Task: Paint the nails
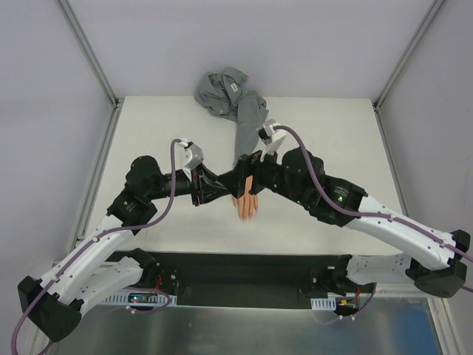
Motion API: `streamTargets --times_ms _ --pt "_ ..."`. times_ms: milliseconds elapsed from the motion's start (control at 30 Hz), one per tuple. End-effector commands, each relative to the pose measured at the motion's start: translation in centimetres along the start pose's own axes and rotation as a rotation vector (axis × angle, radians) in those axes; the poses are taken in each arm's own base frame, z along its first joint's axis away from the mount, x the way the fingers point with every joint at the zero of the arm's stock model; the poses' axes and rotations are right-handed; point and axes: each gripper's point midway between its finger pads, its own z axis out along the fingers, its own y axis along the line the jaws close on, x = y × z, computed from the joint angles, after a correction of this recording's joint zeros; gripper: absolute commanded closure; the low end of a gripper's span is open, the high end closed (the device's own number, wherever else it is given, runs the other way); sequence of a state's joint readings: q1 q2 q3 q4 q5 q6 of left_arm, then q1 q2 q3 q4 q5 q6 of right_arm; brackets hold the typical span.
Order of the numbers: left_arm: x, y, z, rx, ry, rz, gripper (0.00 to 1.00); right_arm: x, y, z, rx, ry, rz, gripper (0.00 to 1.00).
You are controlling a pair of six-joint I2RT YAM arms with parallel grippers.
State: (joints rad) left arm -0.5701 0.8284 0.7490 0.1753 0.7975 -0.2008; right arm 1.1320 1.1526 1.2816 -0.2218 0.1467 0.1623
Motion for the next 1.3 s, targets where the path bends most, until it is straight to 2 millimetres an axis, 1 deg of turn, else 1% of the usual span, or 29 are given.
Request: streamTargets --times_ms 0,33,67,100,133,167,233,267,367,467,500,600,700,733,833,900,933,1000,1033,1067,1100,1133,1167,1200,1233,1267 --pt "-1.3 2.5 -0.5 -0.165 -0.062 0.079 1.0 -2.3 -3.6 -0.1 0.302 -0.083 0.12 0.24" --pt "-1.4 2.6 -0.6 -0.177 -0.065 0.081 1.0 -1.9 -3.7 0.6 0.322 -0.071 0.114 0.26" --pt "-1.5 2.7 -0.7 -0.186 -0.067 0.082 1.0 -1.8 -3.3 0.8 0.323 -0.071 0.114 0.27" --pt "-1.6 3.0 -0.7 -0.204 -0.071 0.082 1.0 -1.9 -3.2 1.1 0.329 -0.075 0.112 0.28" --pt "-1.4 3.3 -0.7 -0.216 -0.064 0.076 1.0 -2.3 -2.7 1.3 0.321 -0.085 0.116 0.3" --pt "-1.4 3.6 -0.7 -0.231 -0.063 0.073 1.0 -2.0 -2.3 1.9 0.318 -0.072 0.112 0.31" --pt "-1.1 4.4 -0.8 -0.271 -0.048 0.063 1.0 -2.6 -1.9 2.1 0.326 -0.093 0.111 0.33" --pt "-1.1 4.5 -0.8 -0.277 -0.044 0.064 1.0 -2.3 -1.6 2.6 0.333 -0.089 0.102 0.34" --pt "-1.0 5.0 -0.9 -0.306 -0.039 0.058 1.0 -2.4 -1.6 3.0 0.37 -0.093 0.082 0.38" --pt "-1.1 5.2 -1.1 -0.324 -0.044 0.058 1.0 -1.6 -1.7 4.1 0.406 -0.091 0.072 0.42" --pt "-1.2 5.2 -1.2 -0.331 -0.048 0.058 1.0 -1.0 -2.0 4.8 0.426 -0.083 0.065 0.43" --pt "-1.2 5.6 -1.3 -0.354 -0.05 0.055 1.0 -0.4 -2.0 5.8 0.438 -0.082 0.066 0.46" --pt "-1.1 5.7 -1.3 -0.356 -0.047 0.051 1.0 -0.5 -1.9 6.2 0.442 -0.098 0.069 0.5" --pt "-1.3 5.6 -1.3 -0.357 -0.051 0.052 1.0 -0.4 -2.1 6.4 0.449 -0.098 0.065 0.53" --pt "-1.4 5.6 -1.4 -0.356 -0.054 0.054 1.0 -0.1 -2.3 6.6 0.452 -0.1 0.063 0.56" --pt "-1.4 5.4 -1.4 -0.348 -0.055 0.054 1.0 0.0 -2.1 6.8 0.431 -0.102 0.072 0.61" --pt "-1.3 5.3 -1.3 -0.341 -0.051 0.051 1.0 0.3 -2.0 6.8 0.412 -0.107 0.078 0.67" --pt "-1.3 4.8 -1.1 -0.309 -0.046 0.053 1.0 0.6 -1.9 6.8 0.385 -0.102 0.073 0.71" --pt "-1.2 4.6 -1.0 -0.299 -0.046 0.051 1.0 1.1 -2.3 6.8 0.389 -0.098 0.071 0.73" --pt "-1.3 4.4 -1.0 -0.286 -0.047 0.052 1.0 0.7 -2.4 6.4 0.382 -0.109 0.08 0.77" --pt "-1.1 3.7 -0.7 -0.242 -0.041 0.049 1.0 1.0 -2.4 6.3 0.363 -0.097 0.08 0.86" --pt "-1.4 3.3 -0.6 -0.215 -0.05 0.055 1.0 1.1 -2.8 6.2 0.356 -0.094 0.078 0.92" --pt "-1.4 2.7 -0.4 -0.181 -0.049 0.057 1.0 0.7 -2.8 5.7 0.338 -0.102 0.074 0.98" --pt "-1.4 2.1 -0.3 -0.149 -0.051 0.058 1.0 0.7 -2.8 5.3 0.316 -0.095 0.04 0.99" --pt "-1.3 1.0 -0.2 -0.086 -0.046 0.064 1.0 0.2 -2.9 5.1 0.3 -0.11 0.024 0.99" --pt "-1.7 0.4 -0.2 -0.049 -0.061 0.081 1.0 1.3 -3.4 4.9 0.294 -0.086 -0.004 0.99"
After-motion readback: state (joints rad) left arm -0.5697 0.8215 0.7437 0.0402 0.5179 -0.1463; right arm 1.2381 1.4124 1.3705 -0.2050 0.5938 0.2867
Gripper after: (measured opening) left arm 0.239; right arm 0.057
